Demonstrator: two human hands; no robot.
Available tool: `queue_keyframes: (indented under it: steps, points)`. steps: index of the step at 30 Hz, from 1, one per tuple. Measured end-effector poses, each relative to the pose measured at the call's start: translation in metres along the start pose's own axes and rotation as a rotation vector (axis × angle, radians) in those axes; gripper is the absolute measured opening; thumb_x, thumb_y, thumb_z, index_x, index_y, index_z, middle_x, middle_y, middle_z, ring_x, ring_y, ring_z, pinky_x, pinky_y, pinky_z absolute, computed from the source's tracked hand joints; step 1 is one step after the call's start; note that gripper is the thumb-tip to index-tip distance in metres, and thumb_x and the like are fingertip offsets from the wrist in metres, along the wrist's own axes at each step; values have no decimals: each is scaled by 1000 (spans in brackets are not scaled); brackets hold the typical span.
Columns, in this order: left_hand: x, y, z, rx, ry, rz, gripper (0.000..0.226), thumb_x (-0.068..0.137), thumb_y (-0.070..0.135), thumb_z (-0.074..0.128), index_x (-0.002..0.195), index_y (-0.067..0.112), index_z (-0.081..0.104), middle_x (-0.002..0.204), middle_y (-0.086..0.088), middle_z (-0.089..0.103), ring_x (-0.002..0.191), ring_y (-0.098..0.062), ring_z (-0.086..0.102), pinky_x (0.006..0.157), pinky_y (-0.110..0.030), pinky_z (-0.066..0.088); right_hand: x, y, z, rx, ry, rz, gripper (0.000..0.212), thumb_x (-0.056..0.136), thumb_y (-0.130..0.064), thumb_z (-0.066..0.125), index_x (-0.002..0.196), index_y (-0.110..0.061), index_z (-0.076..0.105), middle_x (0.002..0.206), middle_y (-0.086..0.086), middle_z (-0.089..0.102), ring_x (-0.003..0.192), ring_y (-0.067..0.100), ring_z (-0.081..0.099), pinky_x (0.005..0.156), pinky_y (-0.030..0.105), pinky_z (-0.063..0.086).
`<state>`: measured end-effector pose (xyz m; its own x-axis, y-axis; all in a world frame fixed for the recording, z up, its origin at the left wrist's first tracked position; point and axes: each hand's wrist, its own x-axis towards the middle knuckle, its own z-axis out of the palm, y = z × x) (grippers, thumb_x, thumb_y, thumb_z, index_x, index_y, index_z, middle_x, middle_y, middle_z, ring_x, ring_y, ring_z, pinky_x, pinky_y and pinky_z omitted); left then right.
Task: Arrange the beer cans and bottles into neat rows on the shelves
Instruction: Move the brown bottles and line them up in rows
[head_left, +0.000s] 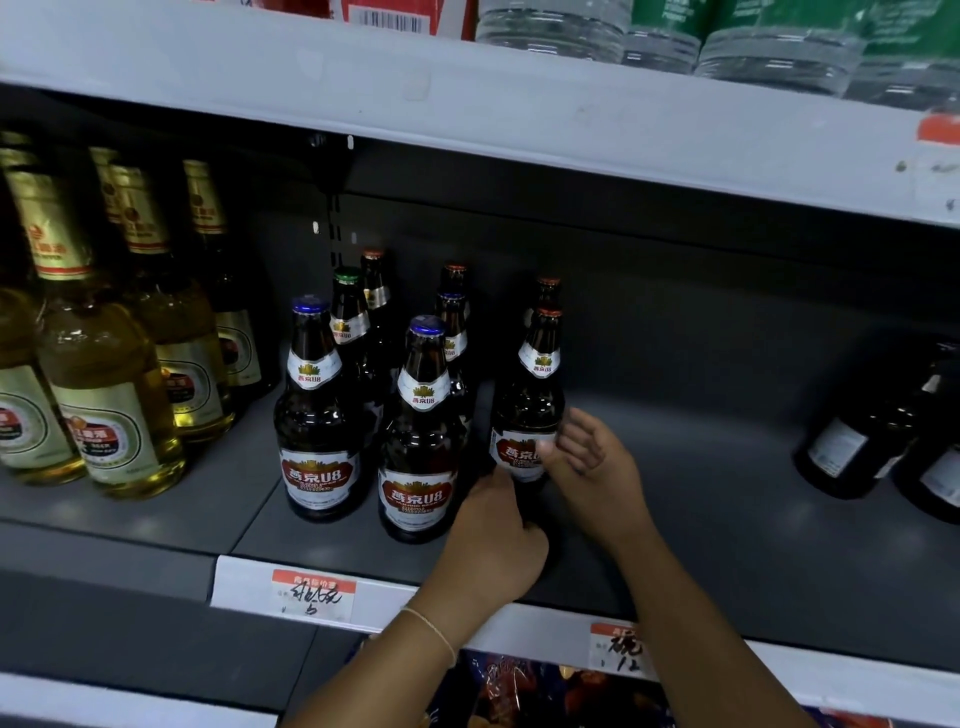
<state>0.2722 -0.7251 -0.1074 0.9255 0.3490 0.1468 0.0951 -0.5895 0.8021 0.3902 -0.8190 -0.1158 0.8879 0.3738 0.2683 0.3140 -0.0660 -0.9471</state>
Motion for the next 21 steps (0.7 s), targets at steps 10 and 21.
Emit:
queue_keyframes:
  steps: [10, 21]
  points:
    - [23, 89, 41, 91, 48, 351, 59, 87, 6, 48, 146, 10, 39, 147, -5, 46, 136, -14, 39, 105, -8, 16, -7, -36, -106, -134, 254, -104, 27, 96, -28, 59, 123, -21, 60, 110, -7, 67, 100, 0, 64, 89, 16, 50]
    - [81, 189, 149, 80, -174, 486, 64, 91, 3, 44, 152, 10, 24, 157, -8, 30, 145, -17, 25, 112, -17, 17, 4, -31, -278, -294, 498, -90, 29, 96, -14, 58, 126, -11, 56, 99, -5, 64, 89, 1, 60, 79, 7, 46]
